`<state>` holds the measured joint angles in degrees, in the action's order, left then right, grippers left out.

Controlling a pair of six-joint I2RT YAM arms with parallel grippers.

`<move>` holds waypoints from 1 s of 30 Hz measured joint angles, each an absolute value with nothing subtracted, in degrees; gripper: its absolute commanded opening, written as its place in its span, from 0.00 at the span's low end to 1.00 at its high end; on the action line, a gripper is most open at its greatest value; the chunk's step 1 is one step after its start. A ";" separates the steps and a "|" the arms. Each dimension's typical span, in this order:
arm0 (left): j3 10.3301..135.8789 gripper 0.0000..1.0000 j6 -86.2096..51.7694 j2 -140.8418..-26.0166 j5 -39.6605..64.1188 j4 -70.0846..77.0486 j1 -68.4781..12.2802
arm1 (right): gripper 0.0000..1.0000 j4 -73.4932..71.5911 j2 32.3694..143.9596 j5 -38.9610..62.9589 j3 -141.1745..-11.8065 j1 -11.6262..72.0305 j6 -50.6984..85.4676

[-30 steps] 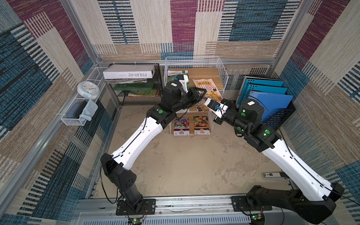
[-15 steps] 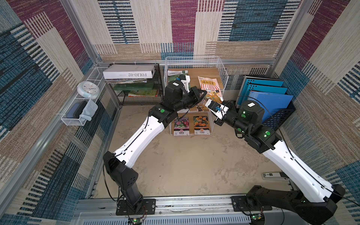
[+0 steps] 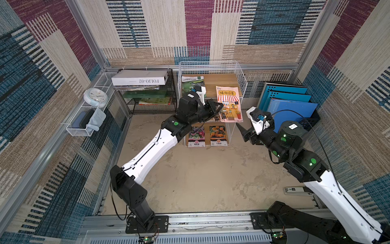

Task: Take the seed bag off the shelf
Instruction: Pick up the seed packet from the shelf, then place the seed packet at the center of the board.

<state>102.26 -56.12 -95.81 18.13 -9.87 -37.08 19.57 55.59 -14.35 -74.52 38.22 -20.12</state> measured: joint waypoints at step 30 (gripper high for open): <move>61.76 0.00 -60.03 -103.53 -3.68 34.24 -66.67 | 0.79 30.96 58.39 -22.44 -84.27 38.22 2.11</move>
